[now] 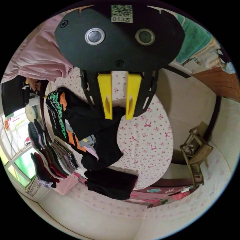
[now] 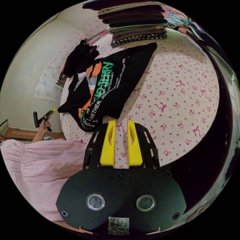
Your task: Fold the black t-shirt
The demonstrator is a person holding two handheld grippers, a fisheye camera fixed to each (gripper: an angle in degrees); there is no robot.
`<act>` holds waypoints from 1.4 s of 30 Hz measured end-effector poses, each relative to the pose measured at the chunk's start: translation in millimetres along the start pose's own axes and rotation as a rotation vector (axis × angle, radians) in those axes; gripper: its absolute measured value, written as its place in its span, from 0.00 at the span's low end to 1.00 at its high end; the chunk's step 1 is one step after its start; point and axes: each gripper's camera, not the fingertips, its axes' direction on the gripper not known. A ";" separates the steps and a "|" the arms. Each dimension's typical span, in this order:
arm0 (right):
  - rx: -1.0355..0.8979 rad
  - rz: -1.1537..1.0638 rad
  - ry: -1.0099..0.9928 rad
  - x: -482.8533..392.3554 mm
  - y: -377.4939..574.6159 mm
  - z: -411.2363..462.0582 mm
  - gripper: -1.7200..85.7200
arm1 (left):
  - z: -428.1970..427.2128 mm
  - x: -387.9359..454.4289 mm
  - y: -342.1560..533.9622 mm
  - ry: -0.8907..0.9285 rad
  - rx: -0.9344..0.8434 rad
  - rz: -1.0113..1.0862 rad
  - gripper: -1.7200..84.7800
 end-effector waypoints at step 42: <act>0.396 0.019 0.091 35.0 -84.1 -112.2 0.05 | 25.5 49.8 -100.8 0.052 -0.194 0.196 0.04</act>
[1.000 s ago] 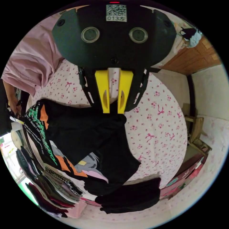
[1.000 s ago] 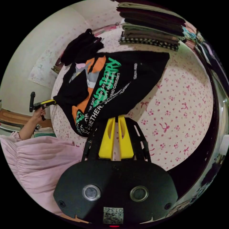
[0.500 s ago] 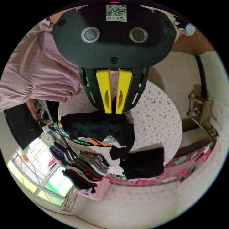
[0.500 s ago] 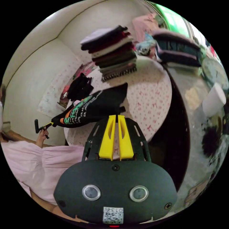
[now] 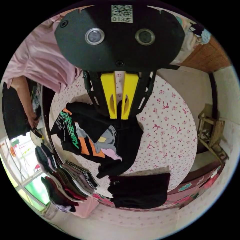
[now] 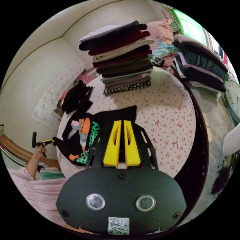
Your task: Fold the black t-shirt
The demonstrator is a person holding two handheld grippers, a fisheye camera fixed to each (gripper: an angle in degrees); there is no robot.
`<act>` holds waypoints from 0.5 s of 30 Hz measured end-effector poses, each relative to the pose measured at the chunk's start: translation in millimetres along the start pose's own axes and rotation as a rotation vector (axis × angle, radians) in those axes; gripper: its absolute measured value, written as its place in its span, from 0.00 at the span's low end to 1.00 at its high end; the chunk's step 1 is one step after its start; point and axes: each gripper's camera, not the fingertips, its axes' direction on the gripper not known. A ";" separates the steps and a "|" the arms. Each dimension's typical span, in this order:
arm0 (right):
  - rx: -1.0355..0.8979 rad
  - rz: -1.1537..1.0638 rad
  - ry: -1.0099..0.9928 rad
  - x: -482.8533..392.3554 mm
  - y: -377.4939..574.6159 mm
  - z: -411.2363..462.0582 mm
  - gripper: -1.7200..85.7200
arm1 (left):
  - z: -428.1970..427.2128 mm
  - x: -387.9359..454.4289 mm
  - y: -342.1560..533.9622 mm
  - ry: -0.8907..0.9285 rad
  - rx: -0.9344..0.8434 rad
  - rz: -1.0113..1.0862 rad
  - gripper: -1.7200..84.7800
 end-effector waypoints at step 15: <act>-0.341 0.065 0.004 40.1 60.0 55.2 0.10 | 18.7 -45.4 15.0 0.104 -0.048 -0.134 0.04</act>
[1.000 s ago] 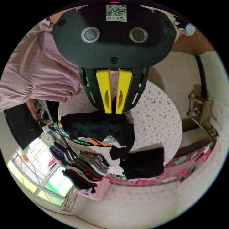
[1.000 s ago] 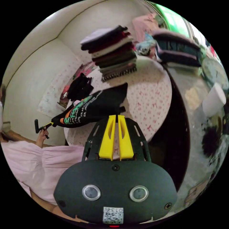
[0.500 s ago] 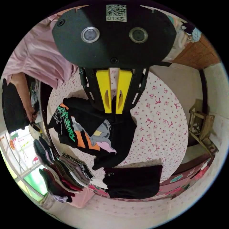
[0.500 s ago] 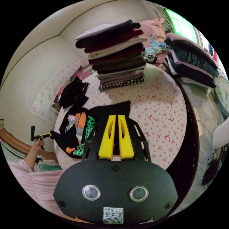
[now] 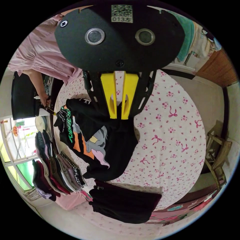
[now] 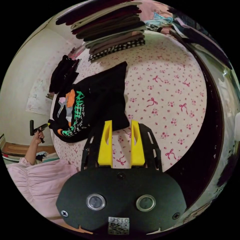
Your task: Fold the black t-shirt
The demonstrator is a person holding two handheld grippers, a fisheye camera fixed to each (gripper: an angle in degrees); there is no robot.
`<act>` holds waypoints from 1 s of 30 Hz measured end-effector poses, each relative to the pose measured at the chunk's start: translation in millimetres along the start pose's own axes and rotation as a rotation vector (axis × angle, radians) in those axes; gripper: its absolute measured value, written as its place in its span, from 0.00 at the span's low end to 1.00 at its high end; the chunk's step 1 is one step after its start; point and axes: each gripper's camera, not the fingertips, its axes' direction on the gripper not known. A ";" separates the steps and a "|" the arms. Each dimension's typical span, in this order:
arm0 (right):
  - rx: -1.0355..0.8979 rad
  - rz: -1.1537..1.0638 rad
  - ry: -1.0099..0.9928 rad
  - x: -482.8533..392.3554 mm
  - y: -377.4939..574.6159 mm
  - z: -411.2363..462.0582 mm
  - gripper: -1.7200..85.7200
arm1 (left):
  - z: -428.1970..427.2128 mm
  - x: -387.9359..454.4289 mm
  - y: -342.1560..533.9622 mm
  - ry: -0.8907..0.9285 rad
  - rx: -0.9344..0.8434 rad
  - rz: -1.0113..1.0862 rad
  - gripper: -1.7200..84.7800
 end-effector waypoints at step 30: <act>0.352 -0.062 -0.257 22.8 115.3 -145.2 0.03 | -159.5 28.5 117.7 0.078 0.333 0.221 0.03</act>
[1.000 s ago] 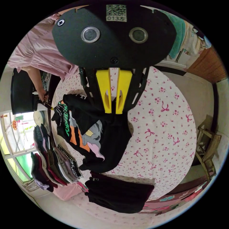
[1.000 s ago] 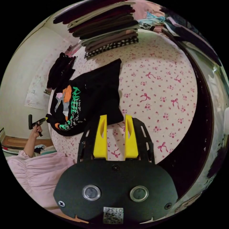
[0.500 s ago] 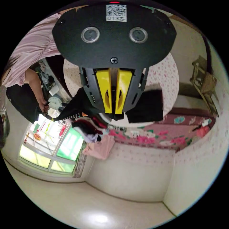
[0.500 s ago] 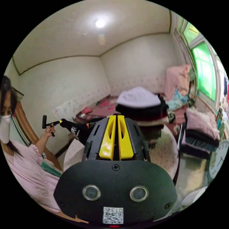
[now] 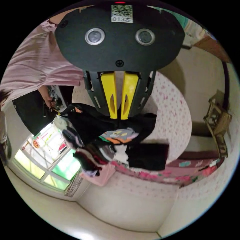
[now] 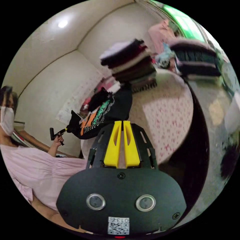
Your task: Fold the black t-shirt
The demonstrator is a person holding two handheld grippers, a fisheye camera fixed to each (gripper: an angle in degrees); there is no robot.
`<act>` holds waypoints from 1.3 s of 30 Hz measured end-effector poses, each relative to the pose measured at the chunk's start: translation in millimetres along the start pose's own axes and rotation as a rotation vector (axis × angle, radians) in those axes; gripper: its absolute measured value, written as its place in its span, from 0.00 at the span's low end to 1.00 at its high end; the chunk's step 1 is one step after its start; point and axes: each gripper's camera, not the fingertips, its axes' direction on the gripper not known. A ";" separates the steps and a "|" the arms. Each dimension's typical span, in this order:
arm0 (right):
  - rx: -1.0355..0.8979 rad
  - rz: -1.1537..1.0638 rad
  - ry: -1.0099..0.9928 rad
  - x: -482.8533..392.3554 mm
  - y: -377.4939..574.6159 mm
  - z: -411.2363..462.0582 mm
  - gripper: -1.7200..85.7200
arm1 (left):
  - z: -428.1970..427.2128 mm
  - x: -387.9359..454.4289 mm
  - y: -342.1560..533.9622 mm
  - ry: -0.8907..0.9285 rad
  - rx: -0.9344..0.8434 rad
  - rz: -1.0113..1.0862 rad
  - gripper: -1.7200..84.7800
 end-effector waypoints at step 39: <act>-0.503 -0.447 -0.060 -145.7 66.1 290.9 0.11 | 93.8 -72.8 54.9 -0.149 -0.202 -0.242 0.06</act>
